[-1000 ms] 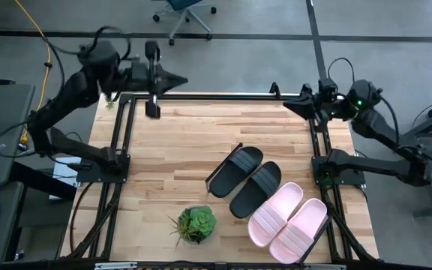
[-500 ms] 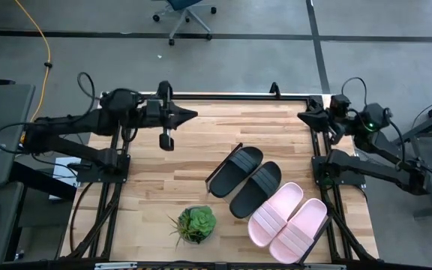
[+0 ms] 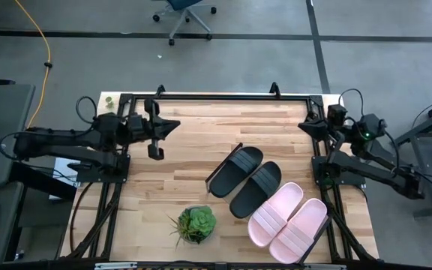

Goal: Pick and place slides into the shelf
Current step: Return to Home Position

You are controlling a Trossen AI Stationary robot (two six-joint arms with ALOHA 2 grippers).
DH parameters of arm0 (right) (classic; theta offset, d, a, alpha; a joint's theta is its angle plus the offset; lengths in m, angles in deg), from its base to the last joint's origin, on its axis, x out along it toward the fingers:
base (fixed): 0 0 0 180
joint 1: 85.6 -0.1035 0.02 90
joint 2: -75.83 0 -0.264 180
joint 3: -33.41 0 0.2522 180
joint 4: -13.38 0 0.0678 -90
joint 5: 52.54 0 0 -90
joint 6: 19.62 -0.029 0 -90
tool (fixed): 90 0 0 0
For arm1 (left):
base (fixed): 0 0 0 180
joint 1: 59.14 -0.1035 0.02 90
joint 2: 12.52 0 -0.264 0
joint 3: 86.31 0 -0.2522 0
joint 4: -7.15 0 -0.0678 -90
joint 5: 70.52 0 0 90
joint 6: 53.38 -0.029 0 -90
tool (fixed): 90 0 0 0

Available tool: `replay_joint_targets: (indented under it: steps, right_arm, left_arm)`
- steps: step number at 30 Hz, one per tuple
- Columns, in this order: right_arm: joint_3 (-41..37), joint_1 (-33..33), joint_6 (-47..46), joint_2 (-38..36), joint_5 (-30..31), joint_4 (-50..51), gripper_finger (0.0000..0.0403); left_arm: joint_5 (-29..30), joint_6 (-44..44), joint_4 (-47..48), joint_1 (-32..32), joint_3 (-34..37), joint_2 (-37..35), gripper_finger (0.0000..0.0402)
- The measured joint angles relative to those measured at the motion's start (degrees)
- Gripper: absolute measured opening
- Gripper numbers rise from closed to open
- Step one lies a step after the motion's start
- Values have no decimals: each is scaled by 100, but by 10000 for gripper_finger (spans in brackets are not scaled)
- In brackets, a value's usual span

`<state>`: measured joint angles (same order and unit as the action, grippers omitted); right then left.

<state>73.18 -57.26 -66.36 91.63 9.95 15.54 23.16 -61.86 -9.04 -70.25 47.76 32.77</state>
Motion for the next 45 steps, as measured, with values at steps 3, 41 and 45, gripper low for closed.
replay_joint_targets:
  steps: [3, 41, 45]
  right_arm:
    - [-170, 0, -135, -133, -4, -74, 0]
    - [-575, -40, 1570, -155, 1161, -344, 0]
    - [-1446, -184, 1421, -117, 1383, -1708, 0]
  left_arm:
    - [28, 104, -15, -2, 319, -255, 0]
    - [-770, 1032, 1945, -11, 2400, -3304, 0]
    - [-888, 1170, 2291, -11, 2400, -3657, 0]
